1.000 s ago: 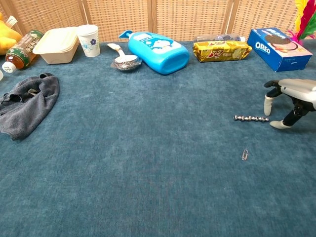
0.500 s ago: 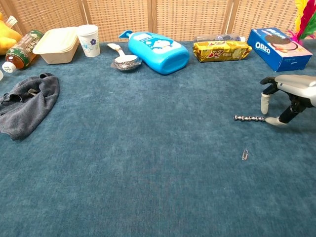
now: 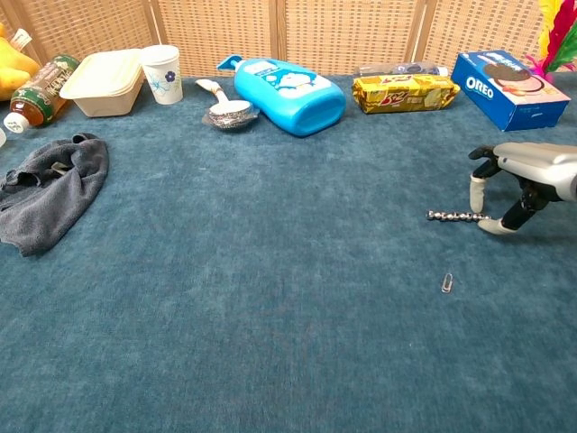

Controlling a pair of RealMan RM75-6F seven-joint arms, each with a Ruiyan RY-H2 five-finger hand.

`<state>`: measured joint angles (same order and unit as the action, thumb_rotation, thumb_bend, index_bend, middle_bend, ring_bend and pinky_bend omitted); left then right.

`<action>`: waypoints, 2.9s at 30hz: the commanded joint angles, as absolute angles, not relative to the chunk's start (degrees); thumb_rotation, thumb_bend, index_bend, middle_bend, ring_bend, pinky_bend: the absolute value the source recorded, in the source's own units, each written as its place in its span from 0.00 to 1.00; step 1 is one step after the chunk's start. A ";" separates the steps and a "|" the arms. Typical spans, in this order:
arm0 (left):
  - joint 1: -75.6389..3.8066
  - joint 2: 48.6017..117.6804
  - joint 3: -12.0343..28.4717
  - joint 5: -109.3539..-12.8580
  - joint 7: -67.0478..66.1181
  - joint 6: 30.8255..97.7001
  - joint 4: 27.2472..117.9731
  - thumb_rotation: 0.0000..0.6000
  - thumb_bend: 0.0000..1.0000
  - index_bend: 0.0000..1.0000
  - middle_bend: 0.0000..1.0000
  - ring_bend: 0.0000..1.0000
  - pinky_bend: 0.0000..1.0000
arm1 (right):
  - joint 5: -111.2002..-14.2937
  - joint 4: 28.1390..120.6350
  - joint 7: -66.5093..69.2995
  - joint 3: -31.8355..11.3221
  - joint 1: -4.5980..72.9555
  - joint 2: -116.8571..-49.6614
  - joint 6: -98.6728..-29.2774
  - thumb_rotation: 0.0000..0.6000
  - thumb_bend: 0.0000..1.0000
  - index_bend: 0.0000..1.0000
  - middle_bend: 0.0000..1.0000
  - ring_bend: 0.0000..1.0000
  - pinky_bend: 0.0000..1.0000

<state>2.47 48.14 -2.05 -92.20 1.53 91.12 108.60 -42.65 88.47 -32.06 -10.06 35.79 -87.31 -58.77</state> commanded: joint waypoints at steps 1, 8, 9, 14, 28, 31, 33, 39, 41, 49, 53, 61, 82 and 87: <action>2.47 48.10 -2.08 -92.18 1.55 91.08 108.61 1.00 0.21 0.00 0.00 0.00 0.00 | -42.58 88.41 -31.99 -10.03 35.87 -87.37 -58.80 1.00 0.37 0.50 0.00 0.00 0.00; 2.52 48.05 -2.10 -92.19 1.64 91.13 108.64 1.00 0.21 0.00 0.00 0.00 0.00 | -42.57 87.80 -31.73 -9.70 36.17 -87.89 -58.83 1.00 0.37 0.52 0.00 0.00 0.00; 2.53 48.05 -2.11 -92.19 1.63 91.14 108.63 1.00 0.21 0.00 0.00 0.00 0.00 | -42.58 87.72 -31.70 -9.65 36.19 -87.95 -58.84 1.00 0.37 0.52 0.00 0.00 0.00; 2.57 48.06 -2.20 -92.36 1.61 91.15 108.63 1.00 0.21 0.00 0.00 0.00 0.00 | -42.87 87.29 -31.19 -9.45 36.24 -88.26 -58.79 1.00 0.38 0.55 0.00 0.00 0.00; 2.49 48.16 -2.20 -92.22 1.35 90.90 108.70 1.00 0.21 0.00 0.00 0.00 0.00 | -46.57 84.74 -28.08 -8.72 35.37 -89.12 -59.60 1.00 0.43 0.64 0.00 0.00 0.01; 2.43 48.18 -2.22 -92.18 1.36 90.74 108.79 1.00 0.21 0.00 0.00 0.00 0.00 | -47.38 84.87 -27.70 -8.61 35.13 -89.11 -60.05 1.00 0.44 0.65 0.00 0.00 0.01; 2.42 48.17 -2.19 -92.16 1.36 90.74 108.83 1.00 0.21 0.00 0.00 0.00 0.00 | -48.62 85.31 -27.50 -8.30 34.83 -88.85 -60.72 1.00 0.44 0.65 0.00 0.00 0.01; 2.37 48.15 -2.23 -92.16 1.48 90.60 108.80 1.00 0.21 0.00 0.00 0.00 0.00 | -53.82 88.22 -27.91 -6.76 33.86 -86.80 -63.49 1.00 0.44 0.67 0.00 0.00 0.02; 2.38 48.11 -2.20 -92.16 1.63 90.68 108.77 1.00 0.21 0.00 0.00 0.00 0.00 | -55.91 89.77 -28.49 -6.18 33.41 -85.55 -64.87 1.00 0.45 0.67 0.00 0.00 0.02; 2.41 48.00 -2.22 -92.41 1.92 90.88 108.76 1.00 0.21 0.00 0.00 0.00 0.00 | -62.19 95.41 -31.79 -3.83 31.91 -81.12 -68.96 1.00 0.45 0.68 0.01 0.00 0.03; 2.35 48.01 -2.30 -92.59 1.83 90.73 108.79 1.00 0.21 0.00 0.00 0.00 0.00 | -64.40 98.71 -33.62 -2.99 31.13 -78.82 -70.69 1.00 0.45 0.68 0.01 0.00 0.02; 2.50 47.99 -2.41 -92.96 1.84 91.06 108.89 1.00 0.21 0.00 0.00 0.00 0.00 | -67.83 104.29 -39.14 -1.25 30.23 -75.39 -72.92 1.00 0.45 0.68 0.01 0.00 0.02; 2.64 47.48 -2.26 -92.78 3.35 91.54 108.55 1.00 0.21 0.00 0.00 0.00 0.00 | -80.19 99.78 -60.70 5.39 27.25 -78.65 -78.65 1.00 0.45 0.71 0.06 0.00 0.04; 2.57 47.32 -2.46 -93.29 3.86 91.41 108.54 1.00 0.21 0.00 0.00 0.00 0.00 | -84.64 96.37 -60.43 6.91 26.27 -78.04 -79.58 1.00 0.45 0.71 0.07 0.00 0.05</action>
<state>2.57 47.35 -2.42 -93.24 3.82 91.41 108.55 -83.24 97.65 -60.46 6.16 26.82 -78.30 -79.03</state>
